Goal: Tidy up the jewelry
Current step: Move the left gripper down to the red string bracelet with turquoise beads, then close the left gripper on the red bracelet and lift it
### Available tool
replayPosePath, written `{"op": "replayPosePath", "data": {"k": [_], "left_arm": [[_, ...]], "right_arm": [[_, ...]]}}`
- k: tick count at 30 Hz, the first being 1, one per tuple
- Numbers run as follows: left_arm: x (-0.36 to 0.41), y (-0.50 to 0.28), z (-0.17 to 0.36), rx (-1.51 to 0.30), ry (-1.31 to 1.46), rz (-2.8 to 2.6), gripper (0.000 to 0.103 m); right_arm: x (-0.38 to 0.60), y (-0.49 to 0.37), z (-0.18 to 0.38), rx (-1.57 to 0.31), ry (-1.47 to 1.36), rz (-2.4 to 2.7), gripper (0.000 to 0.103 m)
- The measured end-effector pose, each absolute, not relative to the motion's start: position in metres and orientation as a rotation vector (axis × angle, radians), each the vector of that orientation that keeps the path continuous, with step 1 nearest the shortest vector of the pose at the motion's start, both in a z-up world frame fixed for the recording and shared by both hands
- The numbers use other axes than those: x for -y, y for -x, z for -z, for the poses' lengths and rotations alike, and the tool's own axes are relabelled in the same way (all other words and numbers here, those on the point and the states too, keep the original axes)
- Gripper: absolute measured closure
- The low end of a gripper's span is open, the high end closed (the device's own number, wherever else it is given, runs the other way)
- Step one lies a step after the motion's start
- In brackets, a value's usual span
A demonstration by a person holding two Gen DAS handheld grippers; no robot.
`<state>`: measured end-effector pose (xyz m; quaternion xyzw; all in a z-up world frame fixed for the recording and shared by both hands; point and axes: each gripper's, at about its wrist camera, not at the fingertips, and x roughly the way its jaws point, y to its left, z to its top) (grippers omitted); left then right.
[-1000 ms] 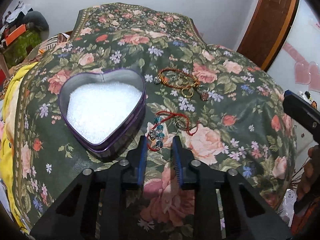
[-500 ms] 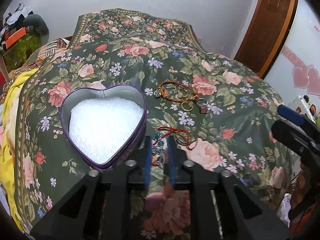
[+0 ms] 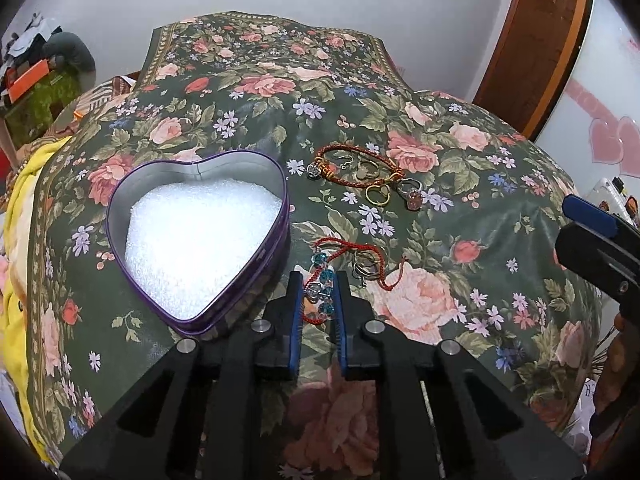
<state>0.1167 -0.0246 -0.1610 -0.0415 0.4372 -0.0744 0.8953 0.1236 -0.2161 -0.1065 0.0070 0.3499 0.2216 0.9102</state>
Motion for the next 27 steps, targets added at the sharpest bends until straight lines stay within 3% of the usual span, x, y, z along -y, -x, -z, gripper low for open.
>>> {"op": "replayPosePath", "data": {"k": [5,6,17,23,27], "left_arm": [[0.020,-0.113,0.153,-0.886,0.115,0.158,0.092],[0.020,-0.111,0.150,-0.876,0.118,0.162,0.103],[0.004,-0.097,0.118,-0.811,0.152,0.192,0.103],[0.008,-0.103,0.139,-0.878,0.139,0.186,0.100],[0.014,-0.108,0.145,-0.889,0.110,0.184,0.087]], "right_arm": [[0.216,-0.124,0.106,-0.722,-0.013,-0.456,0.000],[0.216,-0.123,0.106,-0.721,-0.010,-0.456,0.000],[0.203,-0.118,0.104,-0.730,0.031,-0.472,0.000],[0.198,-0.119,0.108,-0.746,0.042,-0.482,0.000],[0.200,-0.122,0.111,-0.760,0.026,-0.486,0.000]]}}
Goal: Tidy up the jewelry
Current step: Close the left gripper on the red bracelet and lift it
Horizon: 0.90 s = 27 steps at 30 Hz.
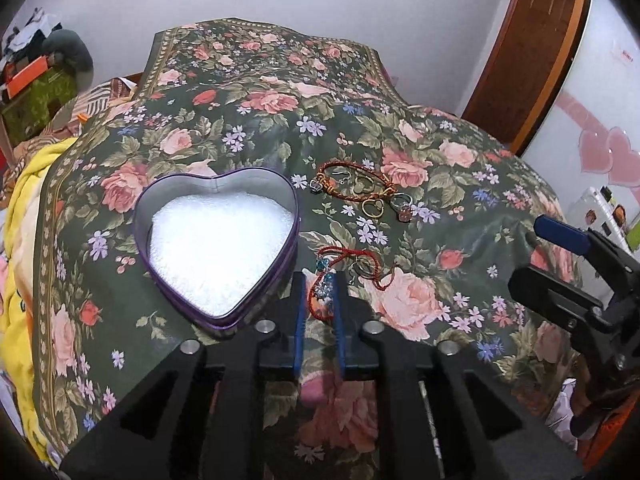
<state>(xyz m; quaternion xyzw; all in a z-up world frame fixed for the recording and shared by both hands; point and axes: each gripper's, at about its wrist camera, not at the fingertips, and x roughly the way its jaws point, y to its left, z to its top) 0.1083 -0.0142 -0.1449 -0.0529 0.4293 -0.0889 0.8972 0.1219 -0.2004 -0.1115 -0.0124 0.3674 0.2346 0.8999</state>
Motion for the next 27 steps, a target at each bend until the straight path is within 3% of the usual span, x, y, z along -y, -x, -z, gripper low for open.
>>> {"op": "replayPosePath", "data": {"k": [21,23,27], "left_arm": [[0.022,-0.115,0.151,-0.870,0.100,0.195,0.087],[0.020,-0.111,0.143,-0.850,0.106,0.202,0.100],[0.018,-0.103,0.131,-0.815,0.117,0.205,0.103]], "right_arm": [[0.204,-0.127,0.120,-0.780,0.011,-0.489,0.000],[0.204,-0.127,0.120,-0.779,0.014,-0.490,0.000],[0.202,-0.125,0.119,-0.776,0.018,-0.491,0.000]]}}
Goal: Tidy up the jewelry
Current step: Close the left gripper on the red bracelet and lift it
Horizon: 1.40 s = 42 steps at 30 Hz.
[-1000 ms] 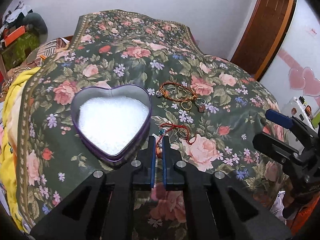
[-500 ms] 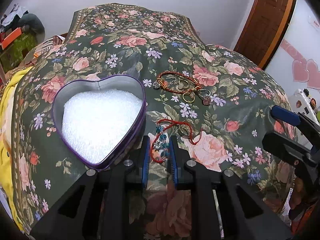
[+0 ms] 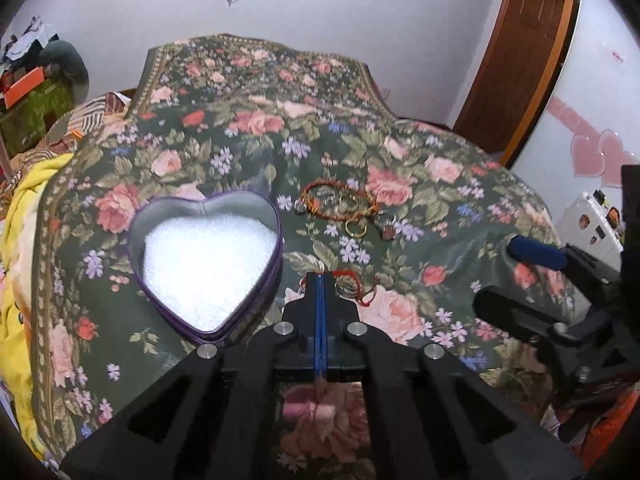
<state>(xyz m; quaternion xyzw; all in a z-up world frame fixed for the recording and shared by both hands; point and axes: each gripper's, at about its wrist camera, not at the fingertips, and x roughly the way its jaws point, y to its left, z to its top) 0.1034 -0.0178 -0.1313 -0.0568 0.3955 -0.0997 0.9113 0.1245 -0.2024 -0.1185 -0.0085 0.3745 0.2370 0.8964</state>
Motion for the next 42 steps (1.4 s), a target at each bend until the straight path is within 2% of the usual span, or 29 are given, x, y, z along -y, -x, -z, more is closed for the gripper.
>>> {"op": "replayPosePath", "data": {"k": [8,17,19,20,21,26,28,29,36,42], "left_arm": [[0.009,-0.097,0.133,-0.847,0.111,0.194,0.102],[0.024,-0.106,0.155,-0.923,0.048,0.208,0.090],[0.024,-0.107,0.157,-0.924,0.050,0.203,0.080],[0.023,-0.108,0.157,-0.921,0.053,0.199,0.069],[0.023,-0.109,0.157,-0.921,0.055,0.201,0.065],[0.031,-0.113,0.160,-0.915,0.012,0.197,0.068],[0.034,-0.113,0.160,-0.907,-0.012,0.191,0.084],[0.035,-0.113,0.160,-0.907,-0.014,0.189,0.088],[0.017,-0.104,0.145,-0.871,0.043,0.195,0.090],[0.020,-0.109,0.158,-0.912,0.023,0.199,0.090]], "right_arm": [[0.196,-0.120,0.115,-0.775,0.034,-0.499,0.000],[0.195,-0.123,0.119,-0.788,0.036,-0.501,0.000],[0.195,-0.125,0.121,-0.796,0.029,-0.502,0.000],[0.195,-0.126,0.121,-0.798,0.028,-0.502,0.000],[0.195,-0.126,0.122,-0.800,0.028,-0.503,0.000],[0.194,-0.127,0.125,-0.806,0.034,-0.507,0.000],[0.195,-0.127,0.125,-0.806,0.035,-0.508,0.000],[0.195,-0.127,0.125,-0.805,0.035,-0.509,0.000],[0.195,-0.129,0.127,-0.808,0.032,-0.507,0.000],[0.194,-0.128,0.127,-0.811,0.041,-0.510,0.000]]}}
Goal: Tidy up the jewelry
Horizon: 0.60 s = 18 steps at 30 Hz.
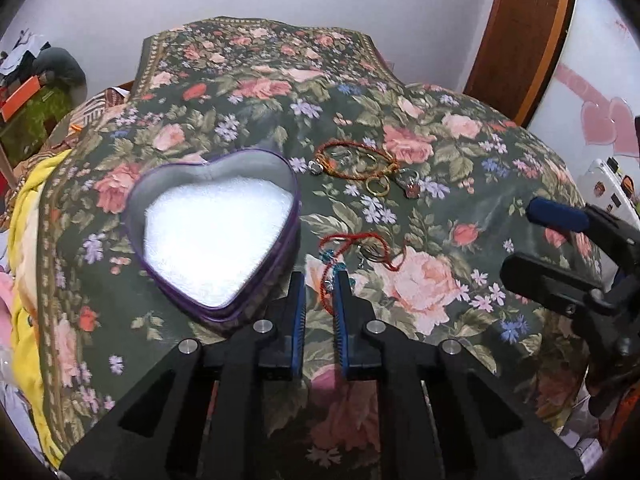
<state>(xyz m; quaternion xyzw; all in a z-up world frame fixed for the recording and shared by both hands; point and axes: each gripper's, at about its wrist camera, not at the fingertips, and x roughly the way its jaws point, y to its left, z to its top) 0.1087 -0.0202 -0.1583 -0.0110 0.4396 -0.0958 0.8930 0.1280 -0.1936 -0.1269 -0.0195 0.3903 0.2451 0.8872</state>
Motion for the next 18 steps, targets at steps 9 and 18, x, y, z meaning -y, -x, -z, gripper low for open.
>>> {"op": "replayPosePath", "data": {"k": [9,18], "left_arm": [[0.034,-0.112,0.162,-0.900,-0.041,0.218,0.090],[0.032,-0.114,0.159,-0.883,-0.010,0.225,0.094]], "right_arm": [[0.193,-0.129,0.128,-0.814,0.042,-0.512,0.000],[0.192,-0.129,0.128,-0.814,0.043,-0.511,0.000]]}}
